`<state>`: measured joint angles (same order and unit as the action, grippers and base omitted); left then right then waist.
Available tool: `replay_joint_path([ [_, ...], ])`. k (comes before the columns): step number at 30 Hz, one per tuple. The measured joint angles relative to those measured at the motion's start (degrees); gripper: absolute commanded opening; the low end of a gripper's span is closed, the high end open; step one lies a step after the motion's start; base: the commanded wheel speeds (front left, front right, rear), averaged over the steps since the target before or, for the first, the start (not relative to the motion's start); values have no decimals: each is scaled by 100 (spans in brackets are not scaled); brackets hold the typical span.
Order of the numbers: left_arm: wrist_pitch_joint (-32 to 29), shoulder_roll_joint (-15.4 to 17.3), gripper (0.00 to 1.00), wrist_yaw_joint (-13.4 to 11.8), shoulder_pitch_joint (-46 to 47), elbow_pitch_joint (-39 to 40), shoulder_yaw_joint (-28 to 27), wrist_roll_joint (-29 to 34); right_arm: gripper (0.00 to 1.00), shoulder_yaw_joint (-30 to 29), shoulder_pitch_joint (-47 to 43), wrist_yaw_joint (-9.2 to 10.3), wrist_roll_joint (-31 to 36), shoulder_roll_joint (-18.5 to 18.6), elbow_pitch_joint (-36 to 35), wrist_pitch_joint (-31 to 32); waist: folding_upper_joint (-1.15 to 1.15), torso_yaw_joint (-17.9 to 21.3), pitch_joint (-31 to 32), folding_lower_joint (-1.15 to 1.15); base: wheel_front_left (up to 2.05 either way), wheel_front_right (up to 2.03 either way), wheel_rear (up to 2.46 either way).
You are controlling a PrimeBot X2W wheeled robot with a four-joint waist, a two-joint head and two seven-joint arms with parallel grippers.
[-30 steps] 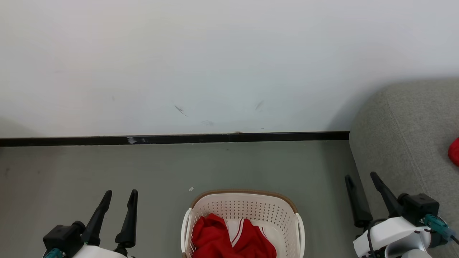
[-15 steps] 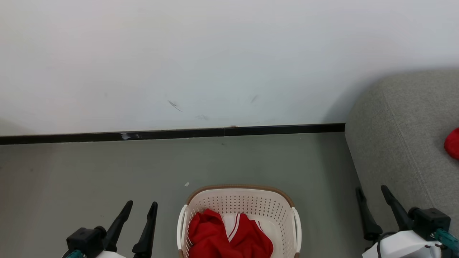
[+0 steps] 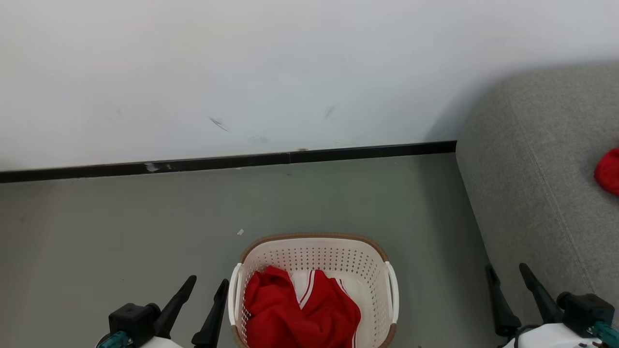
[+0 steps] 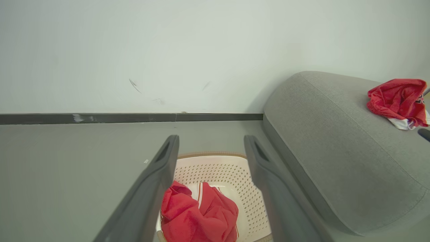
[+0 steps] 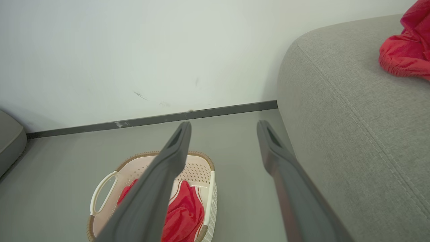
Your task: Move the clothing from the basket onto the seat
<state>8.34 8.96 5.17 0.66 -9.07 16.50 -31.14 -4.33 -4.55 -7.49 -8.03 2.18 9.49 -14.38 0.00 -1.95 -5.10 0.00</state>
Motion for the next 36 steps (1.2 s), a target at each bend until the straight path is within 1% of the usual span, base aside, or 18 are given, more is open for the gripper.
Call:
replay_joint_path([
  [4,-58,22,100,8,4,23,11,3,100,42,0,0,0,0,15,0,0,58,-156,0,0,0,0],
  [13,-182,66,100,7,199,113,70,155,100,346,78,0,0,-2,73,0,0,182,-596,0,0,0,0],
  [24,-488,68,100,11,499,274,252,167,100,281,979,0,214,4,-227,0,0,365,-1255,0,0,0,0],
  [30,-688,79,100,12,644,335,350,192,100,285,1315,0,261,10,-337,0,0,475,-1621,0,0,0,0],
  [36,-912,169,100,7,805,415,403,265,100,333,1578,0,248,12,-359,0,0,574,-1980,0,0,0,0],
])
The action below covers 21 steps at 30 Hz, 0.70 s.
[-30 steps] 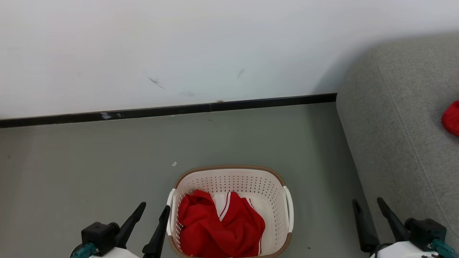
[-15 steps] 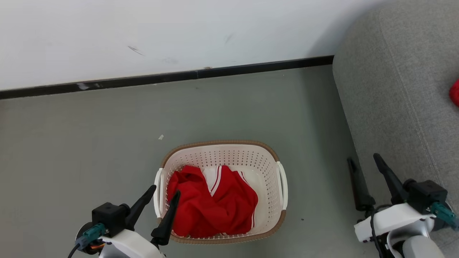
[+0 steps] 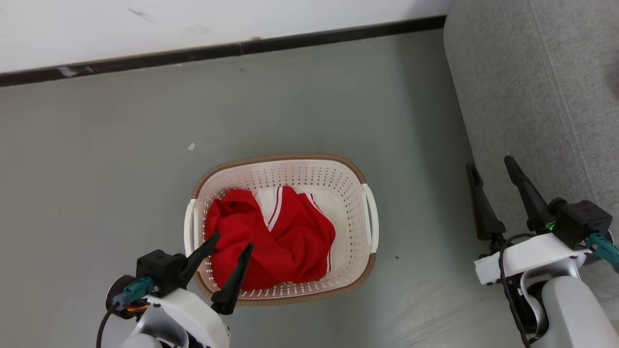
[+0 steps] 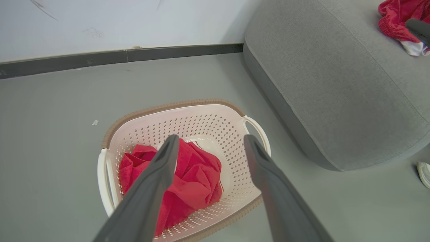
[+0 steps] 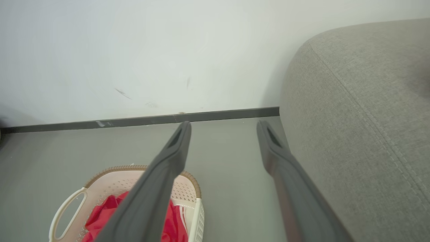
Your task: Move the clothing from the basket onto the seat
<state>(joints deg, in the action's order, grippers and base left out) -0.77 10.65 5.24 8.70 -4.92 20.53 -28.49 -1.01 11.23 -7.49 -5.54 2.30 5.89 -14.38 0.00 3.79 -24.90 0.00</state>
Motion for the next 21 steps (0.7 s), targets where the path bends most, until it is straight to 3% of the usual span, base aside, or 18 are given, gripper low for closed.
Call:
replay_joint_path([
  [9,-401,51,100,-15,246,176,277,333,100,201,257,0,-253,7,14,0,0,158,-578,0,0,0,0],
  [21,-824,86,100,-266,667,294,218,443,100,308,586,0,-456,11,18,0,0,420,-1221,0,0,0,0],
])
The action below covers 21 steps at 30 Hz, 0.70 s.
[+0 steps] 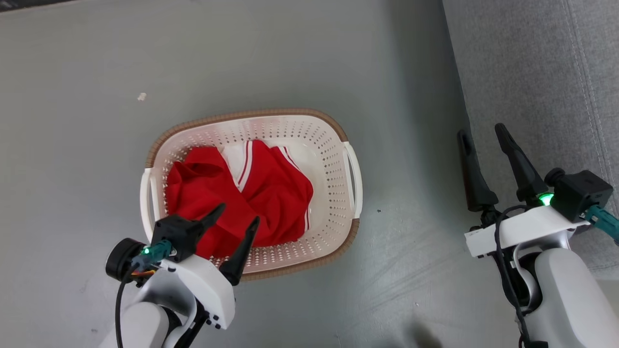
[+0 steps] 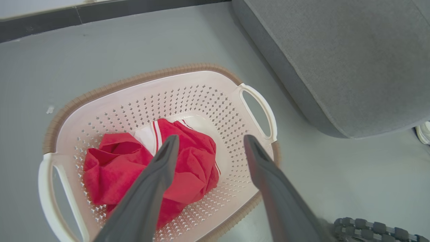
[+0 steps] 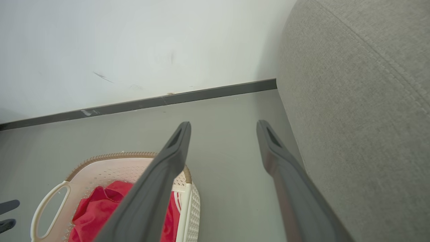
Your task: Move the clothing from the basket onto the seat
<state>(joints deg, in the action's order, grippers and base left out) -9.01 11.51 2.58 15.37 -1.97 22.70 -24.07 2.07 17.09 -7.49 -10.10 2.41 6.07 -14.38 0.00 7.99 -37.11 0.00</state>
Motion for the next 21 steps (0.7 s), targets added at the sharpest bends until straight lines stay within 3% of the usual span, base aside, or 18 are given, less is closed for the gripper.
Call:
replay_joint_path([
  [21,-813,85,100,-567,639,-197,-282,160,100,269,673,0,-253,0,21,0,0,463,-818,0,0,0,0],
])
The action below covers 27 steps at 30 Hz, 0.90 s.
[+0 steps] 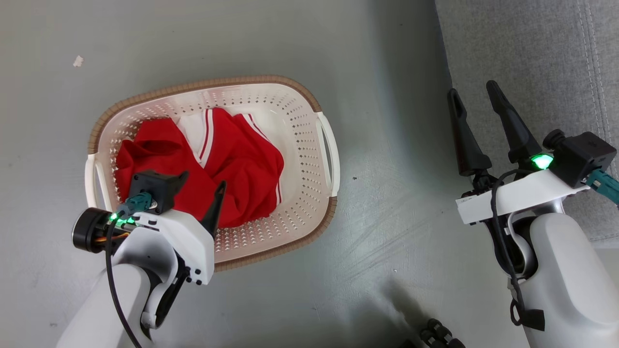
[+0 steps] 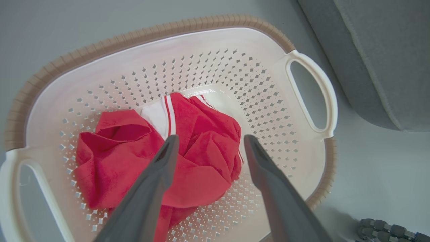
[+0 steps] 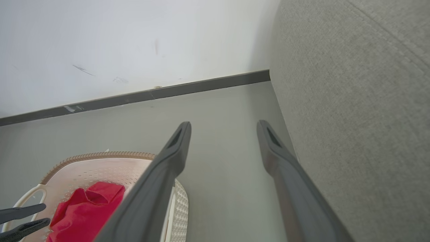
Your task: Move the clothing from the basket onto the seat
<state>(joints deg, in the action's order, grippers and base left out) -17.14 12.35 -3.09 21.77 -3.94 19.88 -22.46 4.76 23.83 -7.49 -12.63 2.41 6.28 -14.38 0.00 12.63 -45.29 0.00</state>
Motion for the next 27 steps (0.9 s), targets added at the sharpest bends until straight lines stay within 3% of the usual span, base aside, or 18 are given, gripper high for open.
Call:
replay_joint_path([
  [27,-560,12,100,-392,438,-621,122,403,100,32,341,0,-100,2,125,0,0,124,-313,0,0,0,0],
])
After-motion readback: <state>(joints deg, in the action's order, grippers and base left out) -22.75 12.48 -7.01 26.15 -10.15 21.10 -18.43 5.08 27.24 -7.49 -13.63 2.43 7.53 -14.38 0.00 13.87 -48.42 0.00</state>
